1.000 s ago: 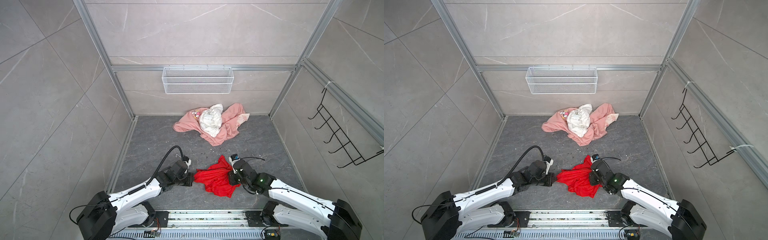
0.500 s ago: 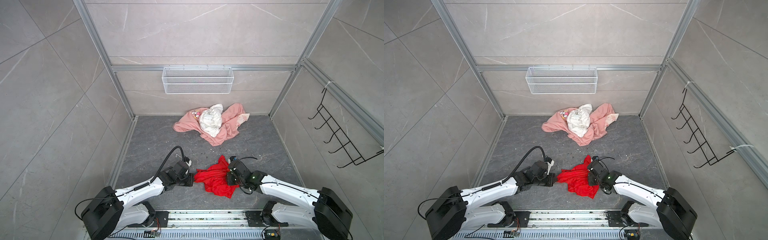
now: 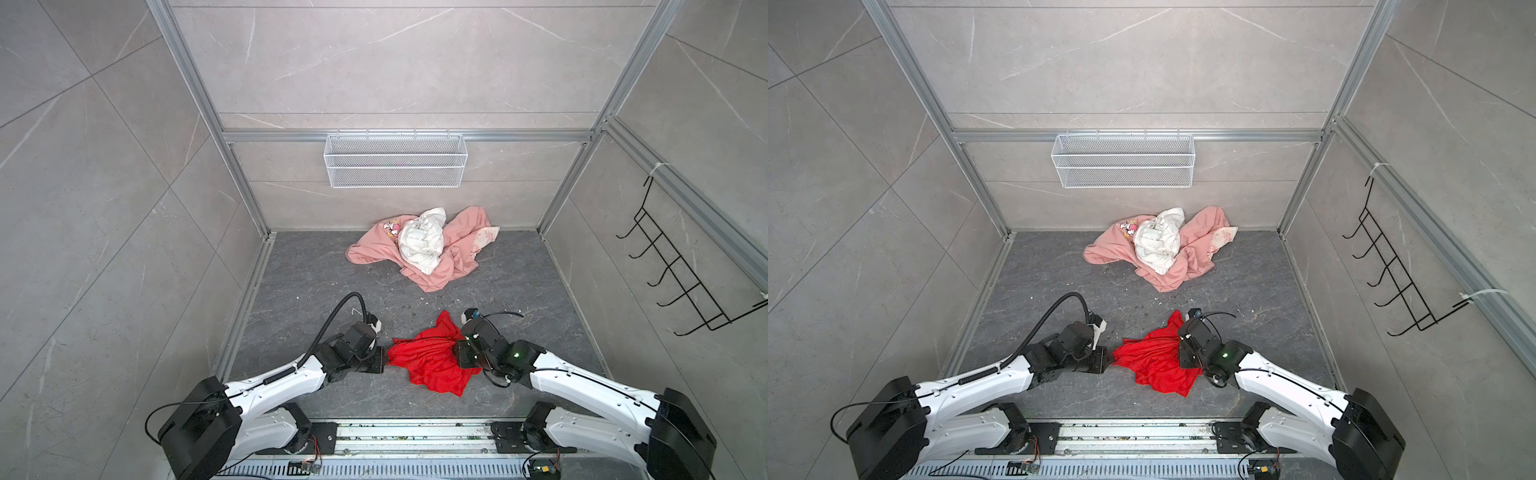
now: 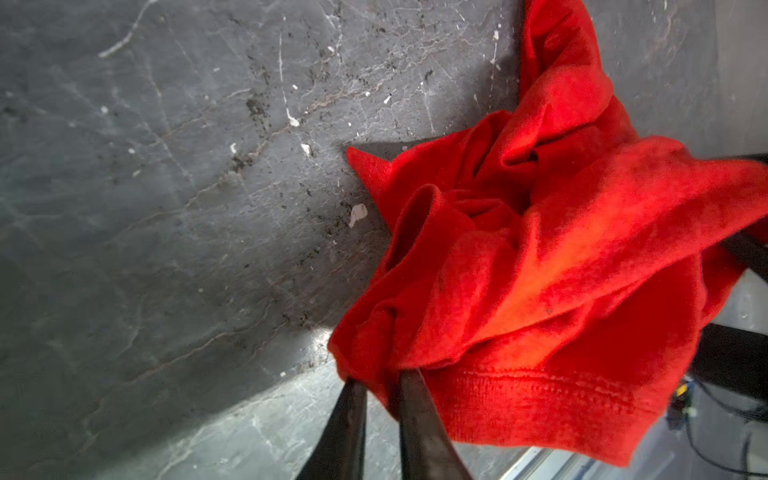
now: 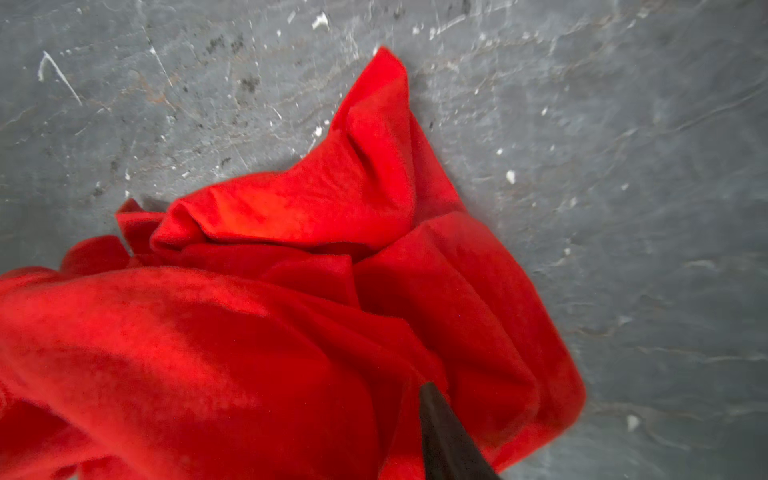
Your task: Pick out a specific cloth from the pile
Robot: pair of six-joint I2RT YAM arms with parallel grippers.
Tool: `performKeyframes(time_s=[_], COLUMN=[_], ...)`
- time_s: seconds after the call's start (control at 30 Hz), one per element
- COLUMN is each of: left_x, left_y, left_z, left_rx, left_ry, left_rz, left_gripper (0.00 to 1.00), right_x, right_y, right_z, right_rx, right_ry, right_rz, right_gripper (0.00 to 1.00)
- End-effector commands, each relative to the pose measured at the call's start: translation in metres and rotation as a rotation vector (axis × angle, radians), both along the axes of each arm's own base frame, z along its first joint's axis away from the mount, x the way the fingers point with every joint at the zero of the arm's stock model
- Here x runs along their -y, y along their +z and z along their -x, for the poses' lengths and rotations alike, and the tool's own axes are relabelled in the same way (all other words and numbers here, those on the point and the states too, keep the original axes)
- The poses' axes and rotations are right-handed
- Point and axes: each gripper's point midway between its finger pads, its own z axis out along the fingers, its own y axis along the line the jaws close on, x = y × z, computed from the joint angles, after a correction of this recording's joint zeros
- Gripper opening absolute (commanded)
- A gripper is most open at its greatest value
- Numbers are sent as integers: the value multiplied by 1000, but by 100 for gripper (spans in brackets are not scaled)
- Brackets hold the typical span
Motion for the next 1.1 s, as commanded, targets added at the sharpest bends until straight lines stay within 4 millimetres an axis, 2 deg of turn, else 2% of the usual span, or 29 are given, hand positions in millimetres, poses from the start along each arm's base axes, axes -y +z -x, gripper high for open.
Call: performKeyframes(time_s=[0.0,0.07,0.17,0.33,0.43,0.53,0.63,0.7,0.97,1.07], left_x=[-5,-4,-3,-10,-12,-11,-9,-8,-4,-4], left_y=[17,28,44,59,68,74,76,74,69,69], left_z=[-7,-10,-14,-19,-22,-25,-27,-27,-28,-28], left_rx=[52,73,109,153,181,210,211,205,202,204], left_ry=[7,3,-2,9,22,29,32,32,28,28], left_rz=[-13,-8,-5,-20,-9,10,17,18,43,43], left_gripper=[43,52,59,62,67,71,72,71,70,70], right_x=[9,11,15,15,2,-7,0,7,7,10], right_y=[26,37,49,67,71,50,29,22,-16,-26], right_z=[-3,-4,-6,-8,-12,-21,-29,-32,-25,-21], right_rx=[45,58,64,80,101,73,2,-16,-122,-146], right_ry=[-9,11,31,15,6,-33,-107,-136,-173,-179], right_rz=[32,63,112,96,8,-92,-173,-187,-336,-329], right_gripper=[50,56,67,80,88,91,92,95,97,97])
